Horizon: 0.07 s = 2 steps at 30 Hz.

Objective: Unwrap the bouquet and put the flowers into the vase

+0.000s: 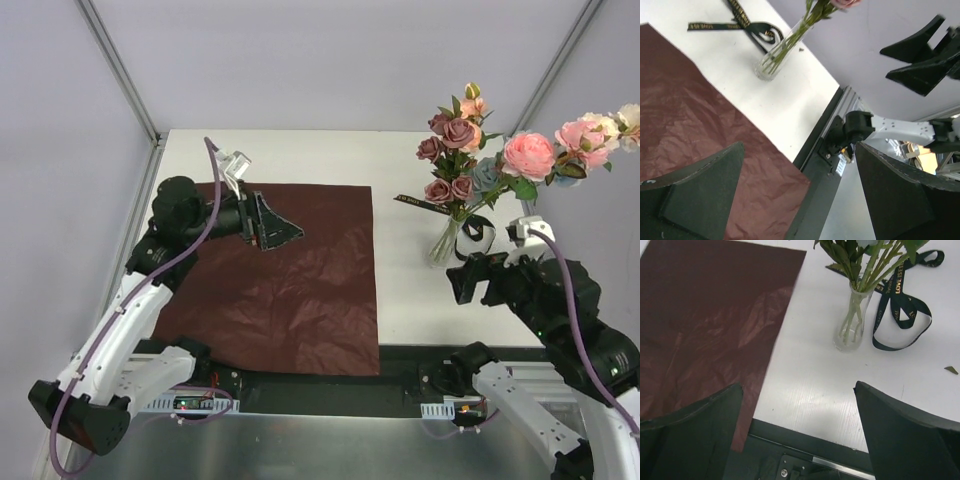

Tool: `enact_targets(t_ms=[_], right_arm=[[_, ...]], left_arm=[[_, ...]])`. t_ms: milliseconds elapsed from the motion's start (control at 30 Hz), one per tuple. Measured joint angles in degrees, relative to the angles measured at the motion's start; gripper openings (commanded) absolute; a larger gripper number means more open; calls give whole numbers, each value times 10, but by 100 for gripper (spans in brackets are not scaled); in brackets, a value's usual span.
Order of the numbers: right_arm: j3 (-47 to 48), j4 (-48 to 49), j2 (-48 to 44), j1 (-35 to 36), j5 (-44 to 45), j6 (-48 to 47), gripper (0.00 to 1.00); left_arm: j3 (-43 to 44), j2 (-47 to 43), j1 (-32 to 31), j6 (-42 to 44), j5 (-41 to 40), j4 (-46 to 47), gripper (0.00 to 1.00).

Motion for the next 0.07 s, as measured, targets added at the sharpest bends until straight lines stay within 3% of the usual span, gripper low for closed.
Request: enact_targets(t_ms=[67], right_arm=[[1,4,-26,0,-4,0,97]], left_arm=[[17,-12,0,-7,-6,-9,92]])
